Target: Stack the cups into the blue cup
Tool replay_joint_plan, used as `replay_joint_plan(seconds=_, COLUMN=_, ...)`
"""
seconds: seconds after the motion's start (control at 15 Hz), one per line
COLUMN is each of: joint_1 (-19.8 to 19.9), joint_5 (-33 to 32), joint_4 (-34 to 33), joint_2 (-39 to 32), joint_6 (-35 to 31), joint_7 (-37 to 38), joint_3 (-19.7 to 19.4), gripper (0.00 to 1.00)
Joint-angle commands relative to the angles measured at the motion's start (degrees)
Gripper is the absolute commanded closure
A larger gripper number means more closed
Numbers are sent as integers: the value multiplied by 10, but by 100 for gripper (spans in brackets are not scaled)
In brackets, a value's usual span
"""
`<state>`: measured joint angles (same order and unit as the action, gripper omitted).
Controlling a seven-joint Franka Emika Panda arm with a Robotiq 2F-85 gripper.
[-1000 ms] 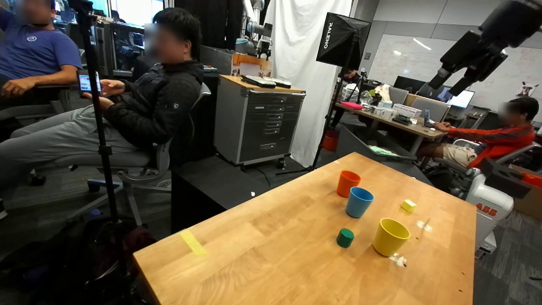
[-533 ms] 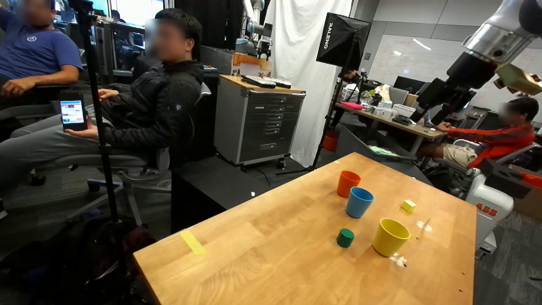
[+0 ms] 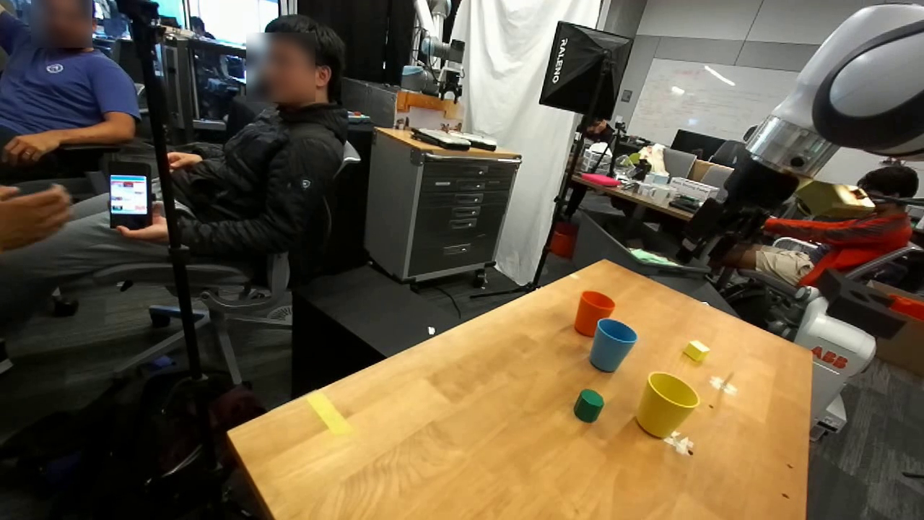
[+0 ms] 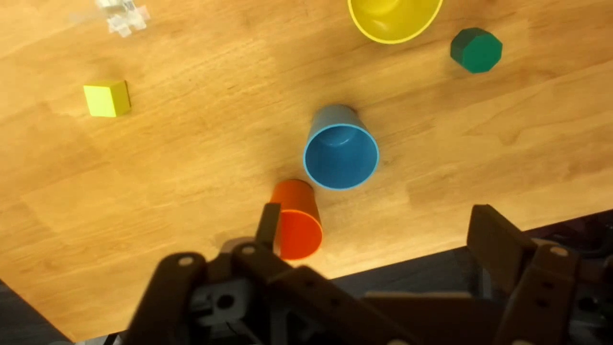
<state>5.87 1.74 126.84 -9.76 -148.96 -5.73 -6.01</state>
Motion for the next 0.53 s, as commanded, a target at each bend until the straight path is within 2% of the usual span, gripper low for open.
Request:
replay_joint_plan(seconds=0.0, joint_1=8, joint_5=11, joint_4=-11, joint_2=-32, joint_6=-2, joint_7=-24, joint_3=10, gripper=0)
replay_joint_plan(seconds=0.47, joint_1=13, joint_5=12, joint_4=3, joint_2=-70, joint_6=-4, joint_7=-45, joint_3=19, gripper=0)
